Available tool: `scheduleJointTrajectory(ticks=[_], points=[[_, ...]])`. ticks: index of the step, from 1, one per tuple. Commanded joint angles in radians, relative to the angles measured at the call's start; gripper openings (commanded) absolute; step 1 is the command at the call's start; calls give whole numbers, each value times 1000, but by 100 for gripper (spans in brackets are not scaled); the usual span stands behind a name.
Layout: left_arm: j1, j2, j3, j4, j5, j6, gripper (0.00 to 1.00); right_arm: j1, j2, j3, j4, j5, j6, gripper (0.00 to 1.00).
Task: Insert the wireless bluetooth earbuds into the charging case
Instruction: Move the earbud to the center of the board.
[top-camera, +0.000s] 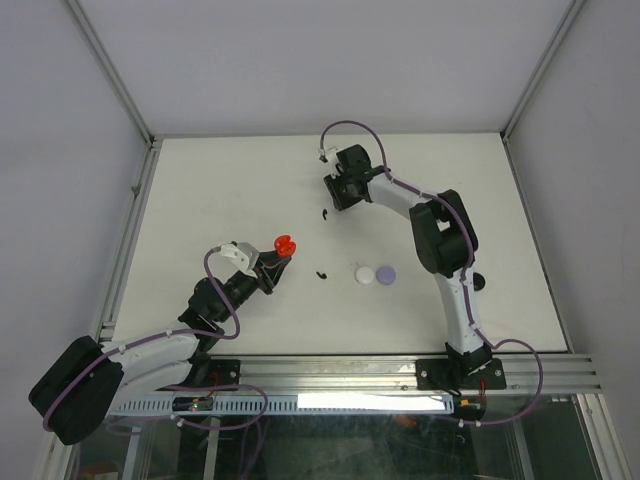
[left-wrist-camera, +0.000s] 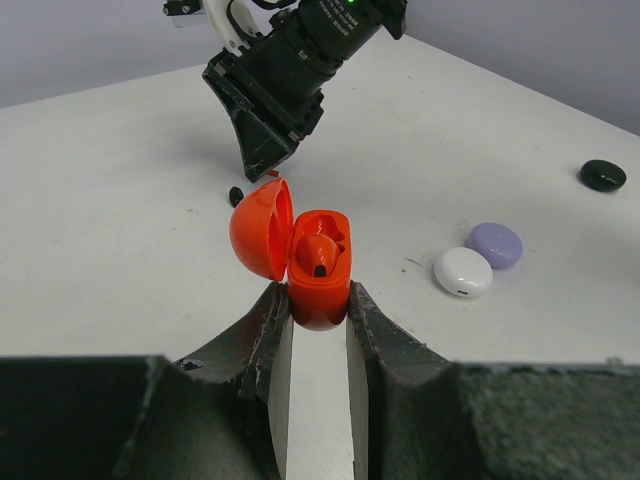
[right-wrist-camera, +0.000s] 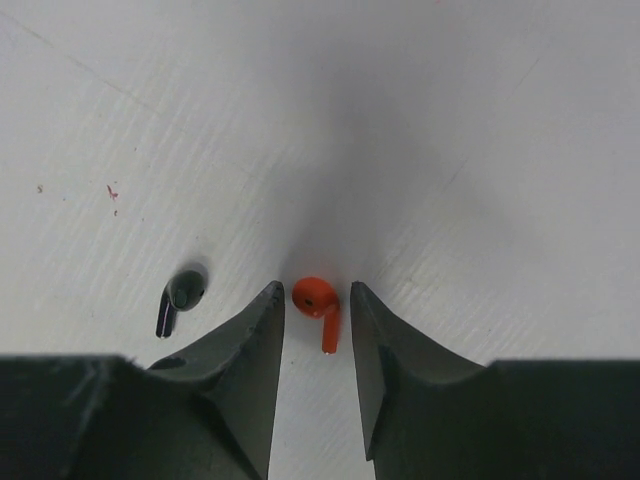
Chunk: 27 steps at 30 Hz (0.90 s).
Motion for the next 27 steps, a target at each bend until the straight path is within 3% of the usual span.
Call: scheduleJointTrajectory(ticks=[1, 13, 27], points=[[-5, 1, 26, 43, 11, 4, 0, 7, 49, 42, -62, 48, -25, 34], [-6, -3, 26, 42, 18, 4, 0, 31, 31, 40, -149, 102, -22, 22], [-5, -25, 15, 63, 52, 3, 0, 85, -244, -274, -261, 119, 95, 21]])
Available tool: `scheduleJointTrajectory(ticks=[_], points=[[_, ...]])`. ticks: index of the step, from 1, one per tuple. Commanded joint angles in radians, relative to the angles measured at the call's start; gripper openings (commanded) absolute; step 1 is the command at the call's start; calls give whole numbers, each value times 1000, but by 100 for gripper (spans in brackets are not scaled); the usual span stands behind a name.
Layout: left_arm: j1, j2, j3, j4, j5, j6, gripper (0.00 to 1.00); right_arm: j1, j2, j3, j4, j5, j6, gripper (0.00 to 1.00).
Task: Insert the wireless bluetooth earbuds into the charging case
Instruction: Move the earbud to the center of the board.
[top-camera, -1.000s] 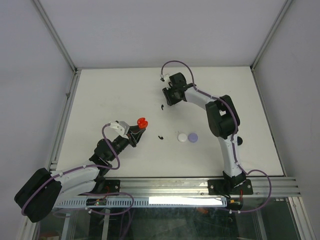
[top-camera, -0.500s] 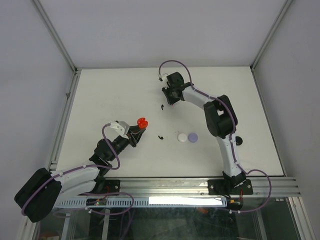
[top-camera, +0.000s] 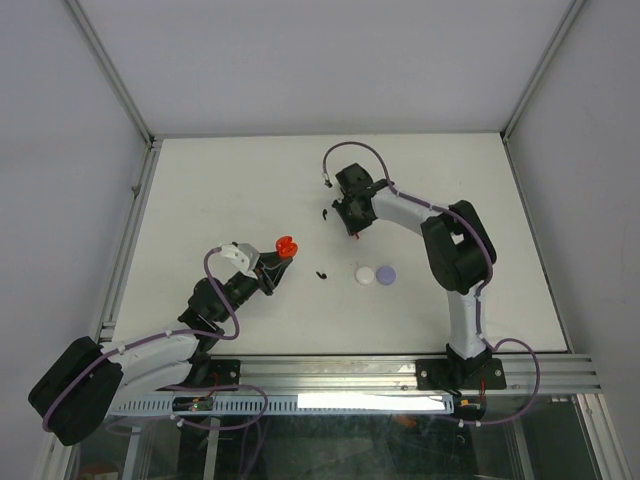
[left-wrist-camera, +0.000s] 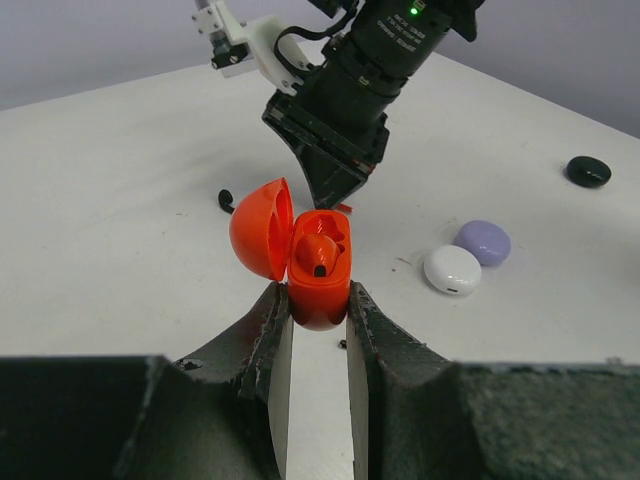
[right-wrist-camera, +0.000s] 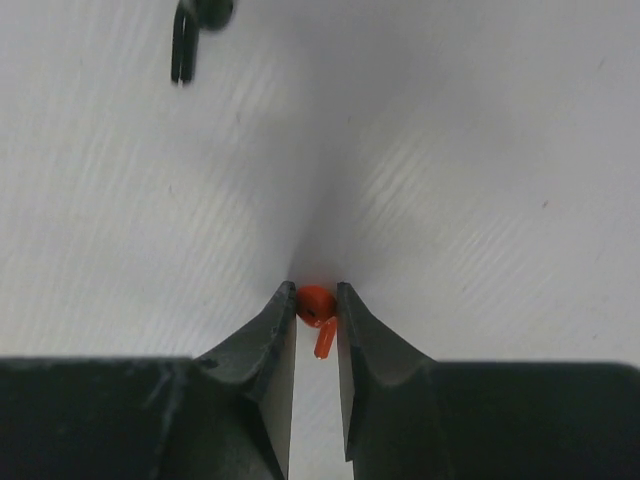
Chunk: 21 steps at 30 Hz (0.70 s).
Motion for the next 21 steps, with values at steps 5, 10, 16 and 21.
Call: scheduleJointTrajectory(ticks=[5, 10, 16, 21], points=[[-6, -30, 14, 63, 34, 1, 0, 33, -116, -150, -165, 30, 95, 23], [-6, -28, 16, 62, 48, -2, 0, 43, -127, -155, -219, 24, 107, 28], [-6, -27, 17, 57, 51, 1, 0, 46, -84, -103, -246, 35, 105, 29], [-5, -25, 20, 56, 55, 0, 0, 54, -52, -80, -270, 48, 111, 29]])
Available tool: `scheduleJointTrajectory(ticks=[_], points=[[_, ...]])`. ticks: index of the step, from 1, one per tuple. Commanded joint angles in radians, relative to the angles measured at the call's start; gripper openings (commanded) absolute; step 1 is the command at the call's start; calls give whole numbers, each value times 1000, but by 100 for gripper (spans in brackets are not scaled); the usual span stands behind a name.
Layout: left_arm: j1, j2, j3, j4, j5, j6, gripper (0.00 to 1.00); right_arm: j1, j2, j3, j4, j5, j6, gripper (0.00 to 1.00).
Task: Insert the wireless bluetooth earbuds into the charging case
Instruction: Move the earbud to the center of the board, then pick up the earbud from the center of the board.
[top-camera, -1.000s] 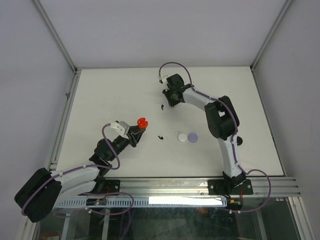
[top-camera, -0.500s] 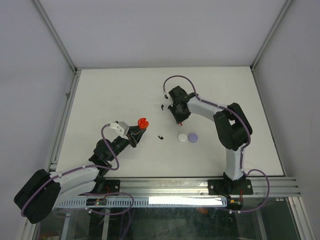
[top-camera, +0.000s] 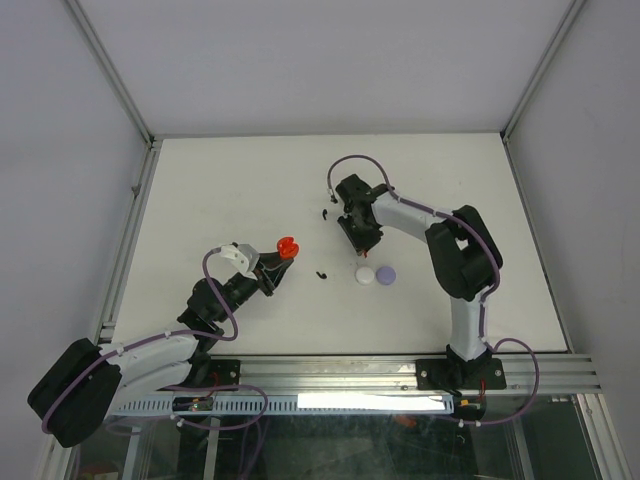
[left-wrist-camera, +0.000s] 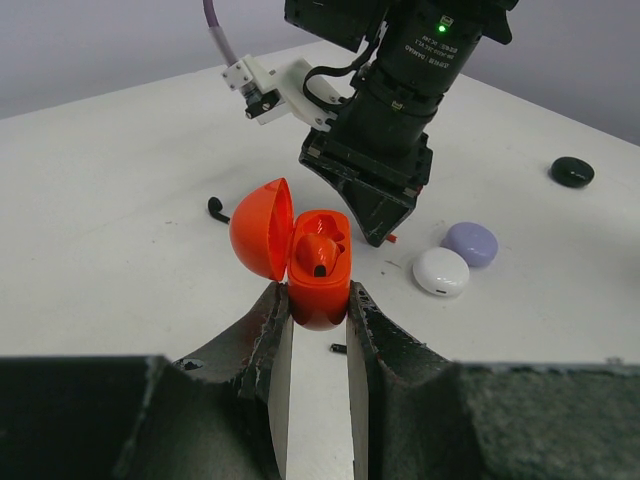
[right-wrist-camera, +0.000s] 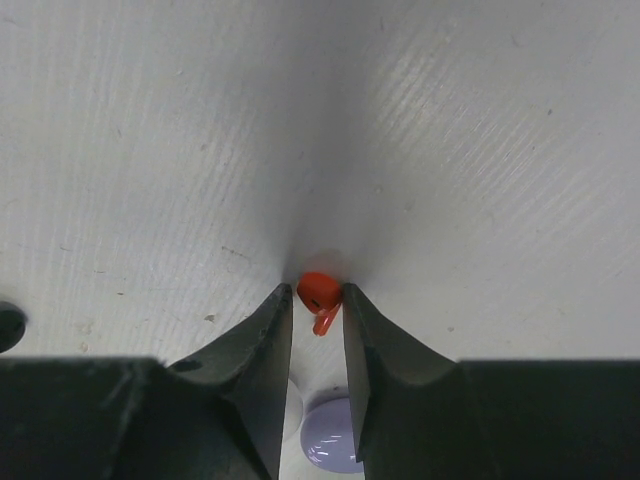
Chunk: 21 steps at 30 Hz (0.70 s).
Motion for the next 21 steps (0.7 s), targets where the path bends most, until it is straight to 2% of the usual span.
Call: scheduleJointTrajectory(ticks=[1, 14, 21], points=[[-6, -7, 20, 56, 27, 0, 0, 13, 44, 23, -62, 30, 17, 29], [-5, -3, 22, 54, 30, 2, 0, 15, 134, 103, -82, 47, 29, 29], [-6, -7, 21, 53, 37, 1, 0, 17, 103, 84, -83, 75, 34, 18]])
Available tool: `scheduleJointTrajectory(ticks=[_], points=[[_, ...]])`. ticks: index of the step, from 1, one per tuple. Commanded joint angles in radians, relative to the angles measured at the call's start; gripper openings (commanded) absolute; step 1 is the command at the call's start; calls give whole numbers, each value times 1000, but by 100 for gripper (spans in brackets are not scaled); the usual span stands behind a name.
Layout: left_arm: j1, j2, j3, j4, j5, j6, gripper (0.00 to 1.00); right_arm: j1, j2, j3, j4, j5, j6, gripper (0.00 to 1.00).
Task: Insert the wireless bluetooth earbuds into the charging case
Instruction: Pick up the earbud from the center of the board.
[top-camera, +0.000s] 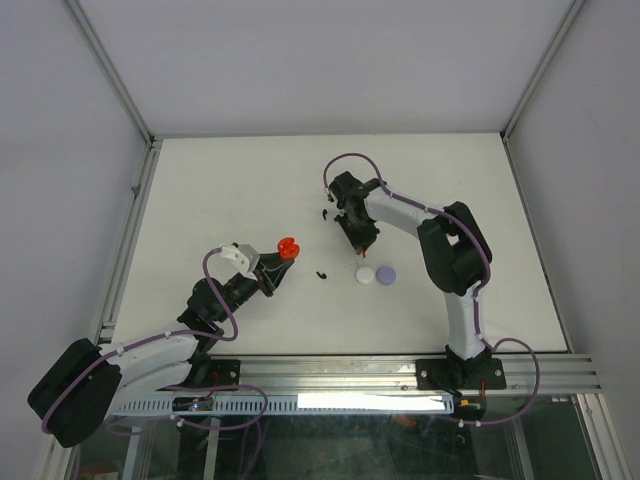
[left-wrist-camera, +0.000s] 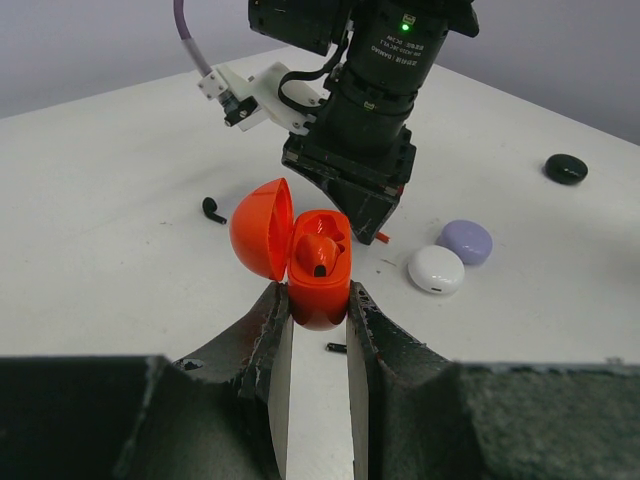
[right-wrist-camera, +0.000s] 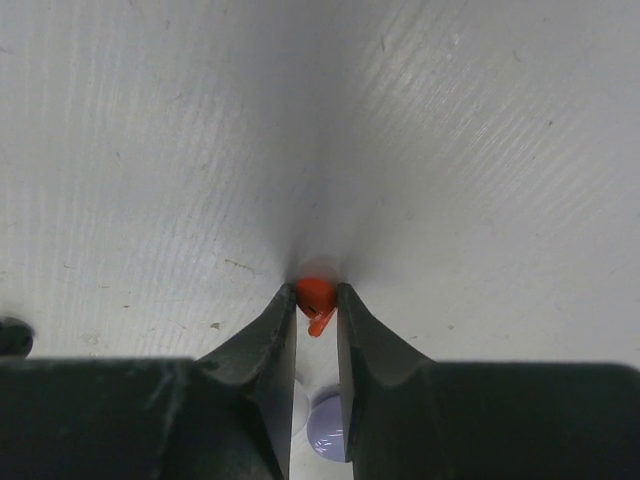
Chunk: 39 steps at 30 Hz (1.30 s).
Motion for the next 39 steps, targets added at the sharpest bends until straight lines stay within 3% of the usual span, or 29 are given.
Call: scheduleJointTrajectory(ticks=[1, 15, 23, 31, 39], points=[[-6, -7, 22, 55, 31, 1, 0, 6, 3, -41, 29, 47, 11, 17], [-6, -19, 5, 86, 55, 8, 0, 27, -345, -158, 175, 33, -4, 12], [-6, -16, -4, 122, 95, 15, 0, 71, -599, -293, 400, -33, -35, 11], [-6, -14, -20, 168, 134, 21, 0, 117, -834, -479, 696, -210, -44, 11], [-5, -10, -45, 253, 208, 37, 0, 143, -917, -613, 967, -449, -25, 11]])
